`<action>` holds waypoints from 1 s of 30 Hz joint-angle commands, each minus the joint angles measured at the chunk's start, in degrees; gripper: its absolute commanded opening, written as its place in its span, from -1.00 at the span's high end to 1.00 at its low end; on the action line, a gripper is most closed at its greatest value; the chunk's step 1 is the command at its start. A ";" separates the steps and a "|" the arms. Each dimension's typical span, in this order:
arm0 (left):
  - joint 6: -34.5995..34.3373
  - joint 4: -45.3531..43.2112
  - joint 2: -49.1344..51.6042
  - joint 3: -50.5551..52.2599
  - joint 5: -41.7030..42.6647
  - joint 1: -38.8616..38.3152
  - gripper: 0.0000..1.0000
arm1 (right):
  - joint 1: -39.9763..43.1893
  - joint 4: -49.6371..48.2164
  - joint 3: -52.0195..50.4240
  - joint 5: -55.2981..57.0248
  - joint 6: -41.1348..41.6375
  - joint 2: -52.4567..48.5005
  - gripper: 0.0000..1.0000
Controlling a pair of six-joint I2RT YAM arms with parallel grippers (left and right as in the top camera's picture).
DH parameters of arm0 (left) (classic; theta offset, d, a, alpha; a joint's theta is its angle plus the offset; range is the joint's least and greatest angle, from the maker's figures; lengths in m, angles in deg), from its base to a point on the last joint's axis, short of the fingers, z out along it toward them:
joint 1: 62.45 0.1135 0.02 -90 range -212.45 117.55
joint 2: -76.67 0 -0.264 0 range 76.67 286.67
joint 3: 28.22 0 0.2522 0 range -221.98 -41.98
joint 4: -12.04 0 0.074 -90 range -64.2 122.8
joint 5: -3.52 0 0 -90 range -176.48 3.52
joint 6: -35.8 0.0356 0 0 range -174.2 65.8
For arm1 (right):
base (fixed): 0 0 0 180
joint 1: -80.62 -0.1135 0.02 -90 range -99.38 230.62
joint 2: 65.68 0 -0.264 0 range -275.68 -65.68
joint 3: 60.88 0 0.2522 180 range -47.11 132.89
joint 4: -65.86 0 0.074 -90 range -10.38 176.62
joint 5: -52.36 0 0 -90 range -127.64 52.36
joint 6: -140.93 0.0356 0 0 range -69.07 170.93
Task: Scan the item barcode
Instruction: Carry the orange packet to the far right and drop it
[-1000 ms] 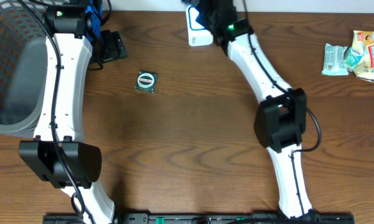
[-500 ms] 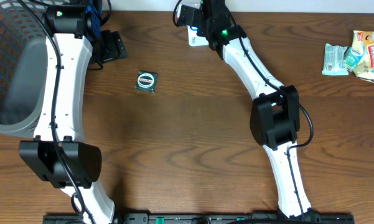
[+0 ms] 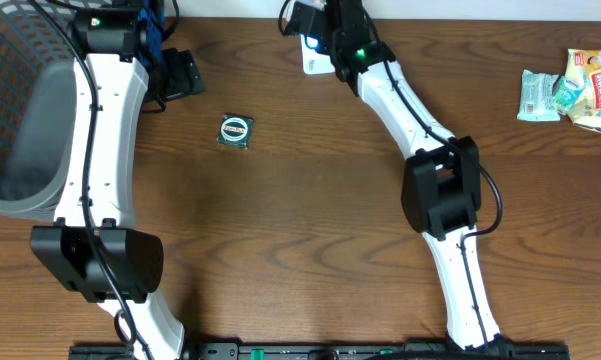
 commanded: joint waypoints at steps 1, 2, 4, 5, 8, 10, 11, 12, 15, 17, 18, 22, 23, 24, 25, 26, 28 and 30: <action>0.48 0.02 0.59 0.33 -0.57 0.09 -0.95 | 4.37 2.58 0.90 0.94 10.03 5.22 0.98; 0.48 0.02 0.59 0.33 -0.57 0.09 -0.95 | 5.55 3.87 0.90 1.03 10.80 6.23 0.98; 0.48 0.02 0.59 0.33 -0.57 0.09 -0.95 | 8.52 7.13 0.90 1.66 12.96 8.17 0.98; 0.48 0.02 0.59 0.33 -0.57 0.09 -0.96 | 10.03 8.68 0.90 2.27 14.43 8.92 0.98; 0.48 0.02 0.59 0.33 -0.57 0.09 -0.96 | 15.61 14.38 0.90 4.63 20.48 10.54 0.98; 0.48 0.02 0.59 0.33 -0.57 0.09 -0.95 | 19.54 18.58 0.90 6.21 23.39 10.73 0.98; 0.48 0.02 0.59 0.33 -0.57 0.09 -0.95 | 21.81 21.16 0.90 7.39 24.72 10.73 0.98; 0.48 0.02 0.59 0.33 -0.57 0.09 -0.96 | 23.54 23.12 0.90 8.17 25.90 10.71 0.98; 0.48 0.02 0.59 0.33 -0.57 0.09 -0.95 | 29.73 29.62 0.87 8.63 30.38 10.36 0.97; 0.48 0.02 0.59 0.33 -0.57 0.09 -0.95 | 32.92 31.47 0.55 8.61 33.31 10.34 0.97; 0.48 0.02 0.59 0.33 -0.57 0.09 -0.95 | 35.85 32.85 0.52 8.35 36.85 10.34 0.97; 0.48 0.02 0.59 0.33 -0.57 0.09 -0.95 | 40.50 34.77 0.52 7.34 41.18 10.34 0.97; 0.48 0.02 0.59 0.33 -0.57 0.09 -0.96 | 41.31 34.86 0.52 7.37 42.12 10.34 0.97; 0.48 0.02 0.59 0.33 -0.57 0.09 -0.96 | 42.12 34.80 0.50 7.34 42.99 10.27 0.97; 0.48 0.02 0.59 0.33 -0.57 0.09 -0.96 | 42.80 34.51 0.50 7.34 43.69 10.16 0.97; 0.48 0.02 0.59 0.33 -0.57 0.09 -0.95 | 43.39 34.21 0.50 7.34 44.48 10.12 0.97; 0.48 0.02 0.59 0.33 -0.57 0.09 -0.96 | 44.59 33.59 0.50 7.34 45.13 9.92 0.97; 0.48 0.02 0.59 0.33 -0.57 0.09 -0.96 | 45.31 33.09 0.50 7.34 45.11 9.73 0.97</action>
